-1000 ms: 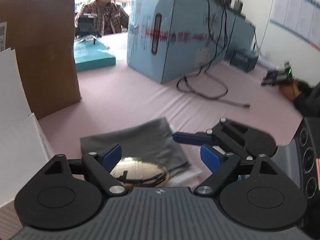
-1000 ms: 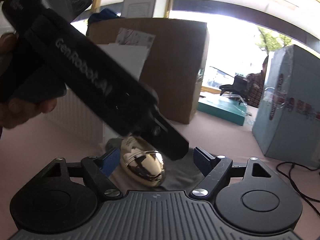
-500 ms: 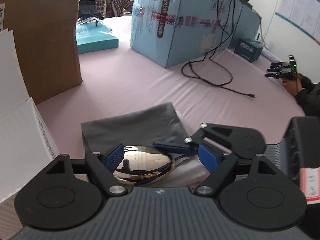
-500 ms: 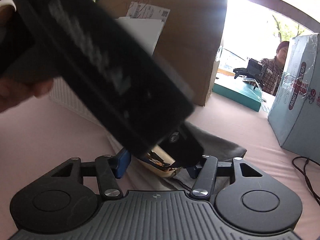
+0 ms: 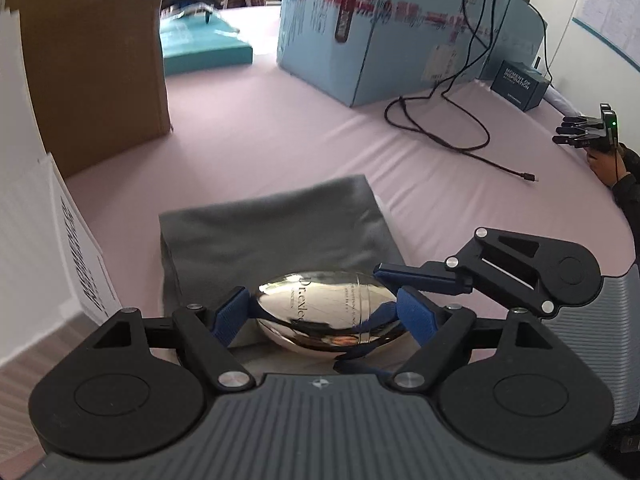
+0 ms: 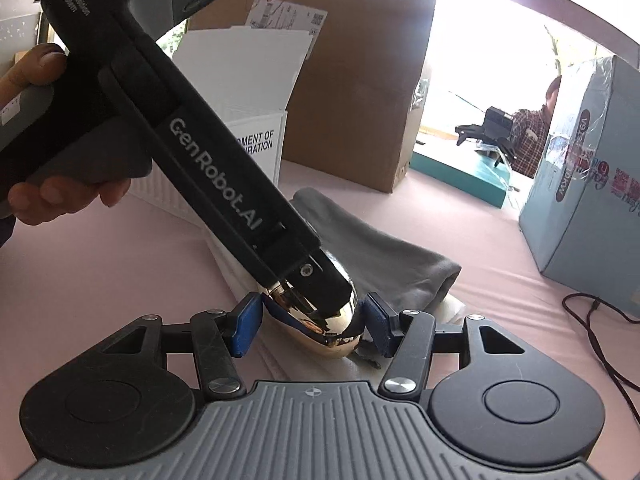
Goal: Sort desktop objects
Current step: 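Close the left gripper on the gold egg while the right gripper clamps it too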
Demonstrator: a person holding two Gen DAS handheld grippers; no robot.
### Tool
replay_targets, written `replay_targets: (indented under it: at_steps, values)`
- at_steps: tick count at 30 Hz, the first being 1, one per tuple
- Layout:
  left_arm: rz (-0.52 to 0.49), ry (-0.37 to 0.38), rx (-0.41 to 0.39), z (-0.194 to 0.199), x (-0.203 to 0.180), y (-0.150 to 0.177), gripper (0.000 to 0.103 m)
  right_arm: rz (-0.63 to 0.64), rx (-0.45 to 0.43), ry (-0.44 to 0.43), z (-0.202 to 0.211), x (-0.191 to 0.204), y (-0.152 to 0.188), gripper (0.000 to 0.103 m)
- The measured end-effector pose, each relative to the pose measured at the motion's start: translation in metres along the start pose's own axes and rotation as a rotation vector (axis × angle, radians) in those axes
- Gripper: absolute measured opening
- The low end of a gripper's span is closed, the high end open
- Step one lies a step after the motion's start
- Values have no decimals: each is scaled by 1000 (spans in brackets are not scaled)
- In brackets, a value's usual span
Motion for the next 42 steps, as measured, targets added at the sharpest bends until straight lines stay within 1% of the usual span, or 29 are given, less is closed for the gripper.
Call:
replay_targets:
  at_steps: [3, 4, 7, 8, 13, 17, 22, 30, 35, 38, 42]
  values:
    - [7, -8, -1, -1, 2, 1, 84, -11, 0, -5, -1, -4, 2, 53]
    - [17, 2, 2, -3, 2, 2, 84, -11, 1, -5, -2, -4, 3, 53]
    - [92, 70, 26, -13, 4, 7, 88, -1, 1, 0, -4, -5, 5, 54]
    - [104, 79, 17, -14, 4, 7, 89, 0, 0, 2, -6, -5, 5, 54]
    - [123, 61, 2, -12, 4, 6, 86, 5, 0, 5, -5, -2, 6, 53]
    - [161, 40, 2, -9, 8, 6, 79, 24, 2, 7, -10, -3, 5, 53]
    - [148, 21, -8, -6, 8, 5, 78, 24, -7, 8, -3, 3, 6, 53]
    - [145, 1, -51, 11, 9, -2, 79, 6, -81, -4, 7, 2, -4, 53]
    - [126, -11, -108, 30, 7, -10, 78, -26, -166, -20, 23, 3, -16, 53]
    - [121, -5, -140, 42, 5, -15, 78, -49, -212, -31, 32, 3, -22, 53]
    - [114, -14, -173, 57, 4, -20, 78, -62, -258, -22, 44, 11, -31, 53]
Point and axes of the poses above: each gripper's, at about its wrist camera, not at the fingertips, and z roughly against the way its jaws point, x to its left, y to its underside, the point moved 10 cm from there along -z, roughly the way its jaws point, and after that the axes turned 6 degrees about -z, right-handed, at the moved point
